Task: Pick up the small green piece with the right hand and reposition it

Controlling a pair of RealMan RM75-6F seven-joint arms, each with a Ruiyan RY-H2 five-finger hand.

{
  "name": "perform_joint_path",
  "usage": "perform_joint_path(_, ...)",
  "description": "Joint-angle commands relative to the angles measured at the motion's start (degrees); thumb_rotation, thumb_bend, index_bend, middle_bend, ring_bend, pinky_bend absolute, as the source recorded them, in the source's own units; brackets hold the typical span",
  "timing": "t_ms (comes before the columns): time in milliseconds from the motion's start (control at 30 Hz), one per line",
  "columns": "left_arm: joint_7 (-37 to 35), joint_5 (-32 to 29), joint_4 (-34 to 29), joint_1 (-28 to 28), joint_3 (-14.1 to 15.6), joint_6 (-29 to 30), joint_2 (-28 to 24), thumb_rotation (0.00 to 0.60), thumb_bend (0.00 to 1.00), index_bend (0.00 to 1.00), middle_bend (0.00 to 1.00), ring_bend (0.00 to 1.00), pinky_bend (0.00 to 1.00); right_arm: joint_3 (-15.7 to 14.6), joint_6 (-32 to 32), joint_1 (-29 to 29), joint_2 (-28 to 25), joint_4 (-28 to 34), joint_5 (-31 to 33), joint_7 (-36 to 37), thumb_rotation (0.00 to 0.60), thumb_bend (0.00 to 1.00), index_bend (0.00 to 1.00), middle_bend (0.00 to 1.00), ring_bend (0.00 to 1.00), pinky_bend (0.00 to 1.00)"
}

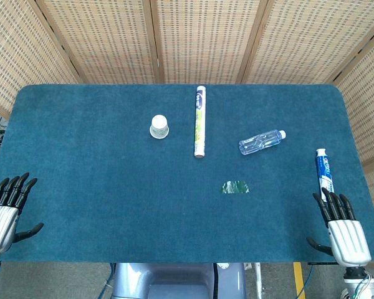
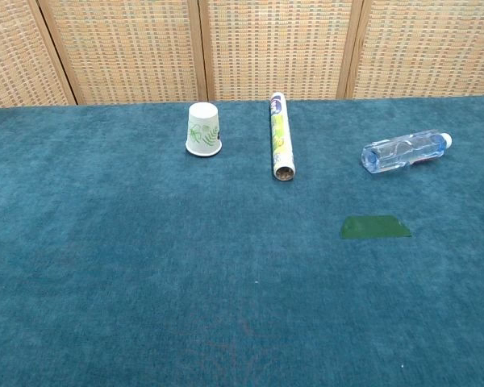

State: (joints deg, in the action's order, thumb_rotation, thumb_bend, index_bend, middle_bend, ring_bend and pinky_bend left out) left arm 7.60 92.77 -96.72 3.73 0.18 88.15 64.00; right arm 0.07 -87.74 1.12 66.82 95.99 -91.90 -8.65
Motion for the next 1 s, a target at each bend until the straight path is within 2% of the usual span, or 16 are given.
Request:
perform_joint_path(33, 0.08, 0.04, -0.05, 0.05, -0.04, -0.02, 0.06, 0.600, 0.09, 0.00, 0.00, 0.00, 0.00, 0.00, -0.05, -0.05, -0.04, -0.10, 0.04, 0.04, 0.600, 0.13, 0.00, 0.00, 0.00, 0.00)
perform_joint_path(800, 0.22, 0.10, -0.26, 0.45, -0.10, -0.40, 0.31, 0.600, 0.09, 0.00, 0.00, 0.00, 0.00, 0.03, -0.72, -0.48, -0.22, -0.21, -0.13, 0.40, 0.600, 0.13, 0.00, 0.00, 0.00, 0.00)
perform_joint_path(1000, 0.17, -0.08, -0.37, 0.26, -0.09, -0.15, 0.21, 0.600, 0.09, 0.00, 0.00, 0.00, 0.00, 0.28, -1.39, 0.64, 1.24, -2.21, -3.15, 1.99, 0.600, 0.13, 0.00, 0.00, 0.00, 0.00)
